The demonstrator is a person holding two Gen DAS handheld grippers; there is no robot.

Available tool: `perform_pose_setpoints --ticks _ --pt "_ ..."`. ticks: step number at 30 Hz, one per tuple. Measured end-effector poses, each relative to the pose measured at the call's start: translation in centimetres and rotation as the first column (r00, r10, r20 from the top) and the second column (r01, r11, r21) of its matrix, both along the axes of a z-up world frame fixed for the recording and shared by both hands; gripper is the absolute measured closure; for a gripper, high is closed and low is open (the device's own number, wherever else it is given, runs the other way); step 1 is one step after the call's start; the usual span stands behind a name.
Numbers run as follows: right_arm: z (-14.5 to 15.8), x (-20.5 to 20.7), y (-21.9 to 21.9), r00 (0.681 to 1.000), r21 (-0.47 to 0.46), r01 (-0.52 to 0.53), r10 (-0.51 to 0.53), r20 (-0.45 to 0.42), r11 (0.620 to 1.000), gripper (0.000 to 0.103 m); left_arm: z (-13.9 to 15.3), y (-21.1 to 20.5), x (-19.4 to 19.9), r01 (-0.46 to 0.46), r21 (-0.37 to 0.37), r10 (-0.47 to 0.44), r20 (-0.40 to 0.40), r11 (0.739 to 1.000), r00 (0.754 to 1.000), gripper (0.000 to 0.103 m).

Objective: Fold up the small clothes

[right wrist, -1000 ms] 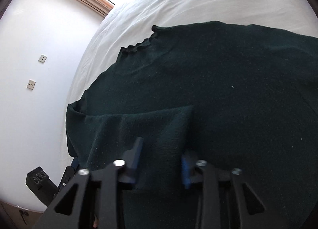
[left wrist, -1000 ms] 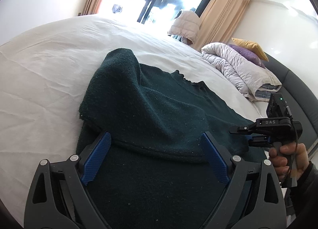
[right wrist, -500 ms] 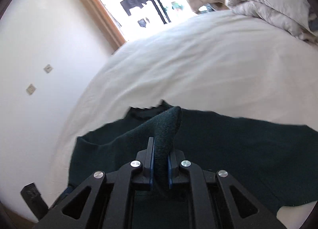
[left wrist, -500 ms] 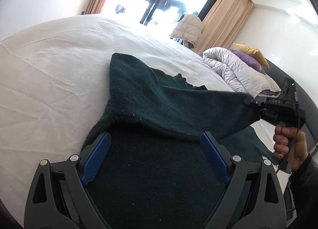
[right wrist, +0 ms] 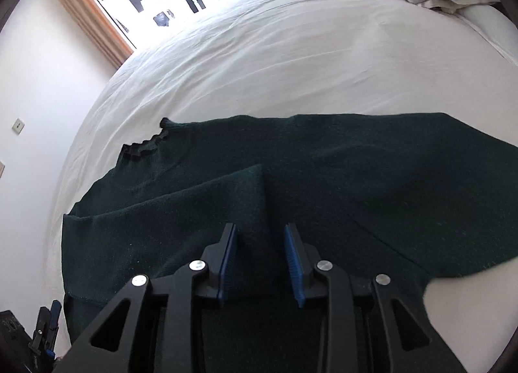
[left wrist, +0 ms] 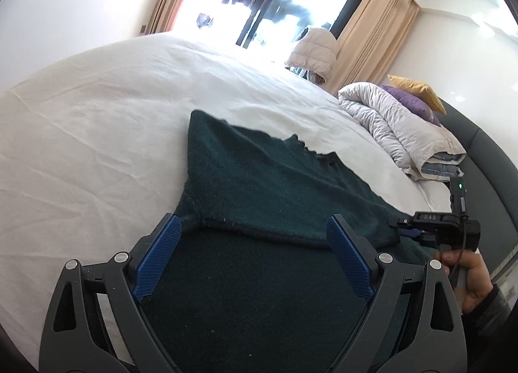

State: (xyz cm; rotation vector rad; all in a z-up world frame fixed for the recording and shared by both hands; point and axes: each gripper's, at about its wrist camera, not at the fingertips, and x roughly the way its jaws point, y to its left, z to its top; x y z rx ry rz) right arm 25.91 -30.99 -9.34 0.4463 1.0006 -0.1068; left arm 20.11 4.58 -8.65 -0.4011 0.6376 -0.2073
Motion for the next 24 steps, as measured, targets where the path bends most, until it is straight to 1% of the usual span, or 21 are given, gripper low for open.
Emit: perform_pose_setpoints --ticks 1,2,3,5,6,7,8,9,10,11,12,14,15,16,17,18,19,20,21,23,24 --pt "0.7 -0.6 -0.3 1.000 -0.015 0.009 -0.009 0.012 1.000 0.068 0.8 -0.3 0.1 -0.002 -0.001 0.002 0.023 1.000 1.000 0.011" --pt "1.4 -1.2 -0.2 0.999 -0.017 0.009 -0.008 0.044 1.000 0.068 1.6 -0.7 0.4 0.003 0.004 -0.003 0.046 1.000 0.999 0.011" --pt "2.0 -1.4 0.1 0.996 0.000 -0.010 0.010 0.086 1.000 0.067 2.0 -1.2 0.7 0.007 0.020 -0.008 0.058 1.000 0.998 0.011" --pt "2.6 -1.3 0.9 0.985 0.052 -0.082 0.073 0.157 0.995 0.067 2.1 -2.5 1.9 0.011 0.071 -0.016 0.066 0.997 0.998 0.011" --pt "2.5 -0.9 1.2 0.977 0.101 -0.131 0.111 0.180 0.986 0.067 1.9 -2.9 2.4 0.011 0.084 -0.017 0.065 0.996 0.998 0.011" --pt "1.6 -0.3 1.4 0.972 0.172 -0.177 0.145 0.186 0.969 0.066 1.3 -3.3 3.0 0.007 0.098 -0.012 0.054 0.995 0.998 0.011" --pt "0.3 0.6 1.7 0.972 0.224 -0.197 0.160 0.174 0.954 0.064 0.4 -3.7 3.7 0.005 0.114 -0.008 0.029 0.993 1.000 0.011" --pt "-1.3 1.3 1.3 0.980 0.249 -0.177 0.148 0.130 0.952 0.058 -1.0 -4.1 4.3 0.006 0.132 -0.005 -0.008 0.991 1.000 0.011" --pt "-2.7 1.6 0.6 0.990 0.259 -0.136 0.119 0.081 0.956 0.061 -2.4 -4.3 4.8 0.016 0.139 -0.009 -0.052 0.990 0.999 0.011" --pt "-3.8 1.6 -0.1 0.993 0.286 -0.112 0.094 0.076 0.952 0.071 -3.8 -4.4 5.4 0.030 0.137 -0.016 -0.100 0.990 0.995 0.011" --pt "-4.3 1.2 -1.4 0.990 0.332 -0.113 0.078 0.116 0.937 0.082 -3.9 -4.4 5.5 0.030 0.133 -0.016 -0.102 0.991 0.995 0.010" --pt "-4.8 0.6 -3.4 0.990 0.406 -0.092 0.039 0.137 0.909 0.083 -4.1 -4.8 5.7 0.049 0.138 -0.036 -0.095 0.989 0.995 0.004" --pt "-4.7 0.0 -4.7 0.990 0.418 -0.055 -0.004 0.138 0.907 0.083 -4.3 -5.1 5.8 0.050 0.160 -0.034 -0.102 0.986 0.994 0.004" --pt "-4.0 -1.2 -6.4 0.990 0.360 0.022 -0.072 0.124 0.932 0.078 -4.4 -5.4 5.8 0.049 0.179 -0.031 -0.101 0.983 0.994 0.004" --pt "-3.4 -2.2 -7.8 0.984 0.322 0.077 -0.123 0.127 0.944 0.075 -4.5 -5.7 5.9 0.049 0.189 -0.030 -0.099 0.981 0.995 0.003" --pt "-2.6 -3.4 -9.4 0.975 0.326 0.108 -0.164 0.151 0.939 0.070 -4.7 -5.8 5.9 0.048 0.194 -0.029 -0.099 0.980 0.995 0.003" --pt "-1.8 -5.4 -11.5 0.957 0.358 0.140 -0.219 0.190 0.923 0.056 -4.7 -5.8 5.9 0.047 0.194 -0.029 -0.099 0.980 0.995 0.003" --pt "-1.1 -7.0 -13.2 0.939 0.379 0.165 -0.262 0.221 0.910 0.051 -4.8 -5.9 5.9 0.048 0.195 -0.029 -0.098 0.980 0.995 0.003" --pt "-0.3 -9.5 -15.7 0.911 0.390 0.215 -0.328 0.249 0.895 0.044 -4.8 -5.9 6.0 0.048 0.196 -0.028 -0.099 0.979 0.995 0.003" --pt "0.3 -13.3 -20.0 0.866 0.413 0.305 -0.430 0.256 0.858 0.043 -4.8 -6.1 6.1 0.047 0.206 -0.027 -0.100 0.977 0.995 0.003" --pt "0.0 -15.4 -22.7 0.838 0.447 0.349 -0.488 0.244 0.824 0.043 -4.8 -6.1 6.2 0.047 0.209 -0.026 -0.100 0.977 0.995 0.003"
